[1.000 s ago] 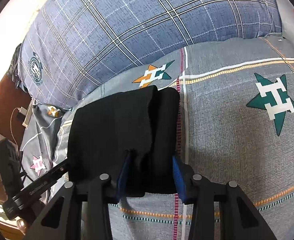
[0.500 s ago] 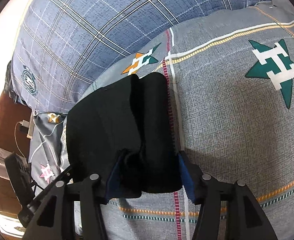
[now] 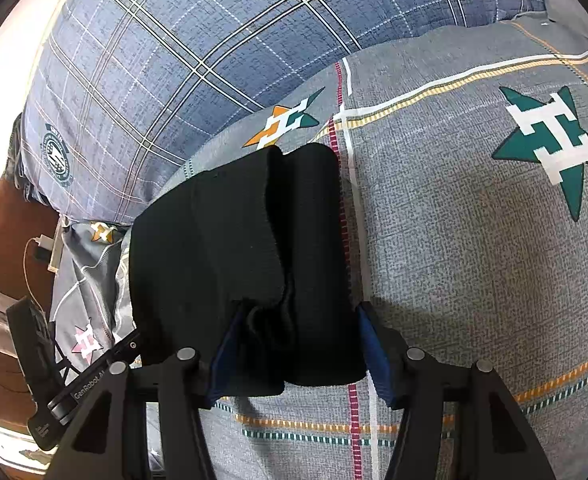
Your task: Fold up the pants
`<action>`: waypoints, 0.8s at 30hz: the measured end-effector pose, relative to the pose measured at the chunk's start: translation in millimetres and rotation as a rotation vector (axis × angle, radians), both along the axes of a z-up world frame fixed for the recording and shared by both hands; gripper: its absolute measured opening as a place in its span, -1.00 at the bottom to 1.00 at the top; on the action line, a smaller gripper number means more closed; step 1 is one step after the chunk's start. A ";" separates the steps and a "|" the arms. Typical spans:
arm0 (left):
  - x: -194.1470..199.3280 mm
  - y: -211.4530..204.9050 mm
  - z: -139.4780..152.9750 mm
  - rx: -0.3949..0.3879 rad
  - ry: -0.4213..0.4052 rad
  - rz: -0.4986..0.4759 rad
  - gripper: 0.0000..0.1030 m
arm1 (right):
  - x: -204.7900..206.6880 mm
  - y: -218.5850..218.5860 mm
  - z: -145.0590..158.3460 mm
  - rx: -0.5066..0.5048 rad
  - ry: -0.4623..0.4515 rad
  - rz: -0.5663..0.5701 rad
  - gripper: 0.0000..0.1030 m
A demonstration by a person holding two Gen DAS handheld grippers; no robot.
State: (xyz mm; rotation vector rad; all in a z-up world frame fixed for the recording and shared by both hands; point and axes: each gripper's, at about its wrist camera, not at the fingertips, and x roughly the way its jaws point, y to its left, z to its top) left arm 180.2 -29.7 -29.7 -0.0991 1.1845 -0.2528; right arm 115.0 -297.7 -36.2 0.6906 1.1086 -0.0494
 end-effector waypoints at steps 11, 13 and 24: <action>-0.8 -0.5 -0.6 0.011 -0.011 0.000 0.50 | 0.1 0.5 -0.1 -0.004 0.005 0.007 0.17; -1.2 -0.7 -0.2 0.011 -0.012 0.000 0.50 | 0.0 0.5 -0.3 -0.003 0.005 0.007 0.17; -1.5 -0.9 -0.4 0.012 -0.013 0.000 0.50 | 0.3 0.8 -0.2 -0.004 0.005 0.007 0.18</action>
